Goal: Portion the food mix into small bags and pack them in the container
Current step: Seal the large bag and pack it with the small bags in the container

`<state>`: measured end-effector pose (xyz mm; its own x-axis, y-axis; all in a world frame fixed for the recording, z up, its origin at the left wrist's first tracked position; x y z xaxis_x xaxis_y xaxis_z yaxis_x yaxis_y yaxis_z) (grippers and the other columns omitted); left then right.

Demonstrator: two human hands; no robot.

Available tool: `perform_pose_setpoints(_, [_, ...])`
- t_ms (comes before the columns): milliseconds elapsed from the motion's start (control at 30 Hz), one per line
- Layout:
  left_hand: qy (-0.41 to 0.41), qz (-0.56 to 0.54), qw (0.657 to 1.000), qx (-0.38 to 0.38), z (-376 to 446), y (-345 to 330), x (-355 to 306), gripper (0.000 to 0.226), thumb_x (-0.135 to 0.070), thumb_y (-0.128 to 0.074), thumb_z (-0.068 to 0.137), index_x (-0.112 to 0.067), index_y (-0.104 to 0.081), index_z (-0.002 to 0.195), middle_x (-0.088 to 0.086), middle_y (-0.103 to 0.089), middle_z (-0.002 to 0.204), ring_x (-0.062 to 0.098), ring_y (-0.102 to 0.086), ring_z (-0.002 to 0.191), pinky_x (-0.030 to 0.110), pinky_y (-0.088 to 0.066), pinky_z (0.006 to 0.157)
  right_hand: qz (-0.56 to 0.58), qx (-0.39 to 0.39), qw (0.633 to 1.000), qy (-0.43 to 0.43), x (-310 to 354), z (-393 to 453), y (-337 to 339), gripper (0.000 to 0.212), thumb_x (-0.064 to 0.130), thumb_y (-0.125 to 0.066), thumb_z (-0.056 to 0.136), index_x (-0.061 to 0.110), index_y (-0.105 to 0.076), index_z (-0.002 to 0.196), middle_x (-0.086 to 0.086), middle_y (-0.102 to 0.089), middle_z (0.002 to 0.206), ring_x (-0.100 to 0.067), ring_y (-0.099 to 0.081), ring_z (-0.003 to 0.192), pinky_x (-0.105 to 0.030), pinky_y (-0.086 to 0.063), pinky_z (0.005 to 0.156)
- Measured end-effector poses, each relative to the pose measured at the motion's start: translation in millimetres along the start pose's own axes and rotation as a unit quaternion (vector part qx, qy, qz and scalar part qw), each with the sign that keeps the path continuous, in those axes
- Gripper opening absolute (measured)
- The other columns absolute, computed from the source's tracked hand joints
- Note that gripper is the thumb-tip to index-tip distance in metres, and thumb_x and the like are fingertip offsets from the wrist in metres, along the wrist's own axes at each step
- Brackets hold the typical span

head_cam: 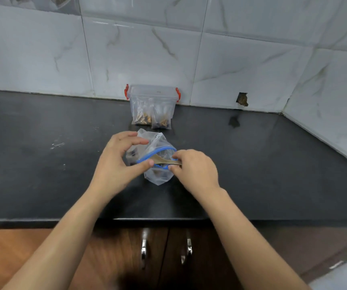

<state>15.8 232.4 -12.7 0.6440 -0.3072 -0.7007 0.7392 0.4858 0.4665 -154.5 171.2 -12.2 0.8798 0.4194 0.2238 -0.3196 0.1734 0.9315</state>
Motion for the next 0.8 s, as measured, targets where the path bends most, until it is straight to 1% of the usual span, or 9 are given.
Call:
perform_pose_setpoints(67, [0.013,0.034,0.999,0.016,-1.6,-2.7,1.9,0.045,-0.034,-0.082,0.064,-0.040,-0.063,0.104,-0.010,-0.046,0.129,-0.004,-0.044,0.115,-0.006,-0.024,0.086,0.001,0.003,1.000,0.001,0.8,0.8,-6.0,0.024,0.024,-0.057,0.089,0.021,-0.065,0.111,0.000,-0.069,0.106,-0.024,-0.061,0.097,-0.034,-0.050,0.077])
perform_pose_setpoints(133, [0.024,0.065,0.997,0.017,-3.8,-4.2,2.2,0.049,-0.021,-0.083,0.067,-0.031,-0.065,0.111,-0.009,-0.043,0.133,-0.002,-0.038,0.116,-0.003,-0.025,0.085,0.036,-0.012,0.999,-0.003,-1.5,0.0,-3.3,0.027,0.015,-0.057,0.088,0.023,-0.068,0.112,0.001,-0.071,0.107,-0.023,-0.062,0.098,-0.033,-0.050,0.081])
perform_pose_setpoints(267, [0.041,0.078,0.996,0.002,-4.4,-1.8,3.0,0.051,-0.024,-0.083,0.069,-0.027,-0.065,0.116,-0.010,-0.042,0.134,-0.001,-0.035,0.119,0.020,-0.030,0.095,0.135,-0.095,0.986,0.013,-7.9,-5.2,12.2,0.027,0.014,-0.063,0.086,0.027,-0.072,0.108,0.009,-0.072,0.104,-0.014,-0.065,0.096,-0.024,-0.046,0.084])
perform_pose_setpoints(400, [0.058,0.073,0.995,-0.035,-3.9,-2.4,6.3,0.047,-0.025,-0.083,0.069,-0.021,-0.068,0.113,-0.006,-0.044,0.135,0.007,-0.039,0.124,0.022,-0.030,0.098,0.027,-0.191,0.975,0.113,-5.8,-10.3,7.3,0.020,0.006,-0.069,0.074,0.022,-0.075,0.085,0.002,-0.069,0.077,-0.024,-0.065,0.071,-0.031,-0.053,0.058])
perform_pose_setpoints(500, [0.068,0.091,0.992,-0.059,-3.9,-2.5,10.2,0.036,-0.027,-0.080,0.072,-0.019,-0.071,0.106,-0.002,-0.045,0.136,0.016,-0.041,0.126,0.030,-0.034,0.101,0.062,-0.232,0.967,0.079,-11.8,-13.5,10.2,0.015,0.007,-0.068,0.076,0.021,-0.070,0.080,0.008,-0.067,0.071,-0.015,-0.062,0.063,-0.024,-0.046,0.055])
perform_pose_setpoints(567, [0.065,0.101,0.990,-0.080,-3.3,-1.2,12.4,0.026,-0.026,-0.077,0.076,-0.017,-0.073,0.100,-0.001,-0.048,0.134,0.017,-0.043,0.124,0.029,-0.035,0.097,0.209,-0.183,0.960,-0.014,-23.3,-10.2,11.5,0.015,0.009,-0.065,0.082,0.024,-0.064,0.078,0.010,-0.062,0.068,-0.009,-0.057,0.064,-0.021,-0.041,0.059])
perform_pose_setpoints(667, [0.079,0.070,0.988,-0.113,1.9,2.3,14.7,0.015,-0.022,-0.072,0.081,-0.015,-0.073,0.094,-0.001,-0.051,0.129,0.007,-0.045,0.114,0.023,-0.033,0.091,0.468,-0.070,0.874,-0.114,-33.3,-3.9,8.2,0.020,0.005,-0.060,0.085,0.026,-0.061,0.087,0.009,-0.057,0.073,-0.006,-0.055,0.073,-0.021,-0.040,0.069])
perform_pose_setpoints(733, [0.103,0.010,0.987,-0.126,5.6,3.0,17.2,0.010,-0.023,-0.070,0.083,-0.018,-0.073,0.091,-0.004,-0.052,0.125,0.006,-0.048,0.111,0.028,-0.040,0.093,0.507,-0.018,0.850,-0.143,-31.9,1.7,3.3,0.027,0.004,-0.057,0.085,0.023,-0.062,0.104,0.010,-0.059,0.084,-0.003,-0.056,0.080,-0.021,-0.039,0.071])
perform_pose_setpoints(800, [0.122,-0.050,0.981,-0.141,10.2,3.1,18.0,0.003,-0.024,-0.069,0.085,-0.024,-0.072,0.084,-0.005,-0.054,0.119,0.012,-0.054,0.111,0.038,-0.046,0.095,0.507,-0.003,0.851,-0.139,-27.5,7.1,-1.5,0.029,0.011,-0.062,0.083,0.019,-0.064,0.111,0.009,-0.065,0.099,-0.003,-0.059,0.088,-0.019,-0.042,0.074])
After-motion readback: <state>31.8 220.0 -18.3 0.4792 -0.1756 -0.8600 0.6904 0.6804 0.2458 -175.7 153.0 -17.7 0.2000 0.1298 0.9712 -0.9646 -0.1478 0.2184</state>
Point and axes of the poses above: each hand's wrist, its own z-axis towards the middle knuckle, its own y-axis out of the back of the hand, x = y × z, the point moved 3 cm from there along z, towards the middle knuckle
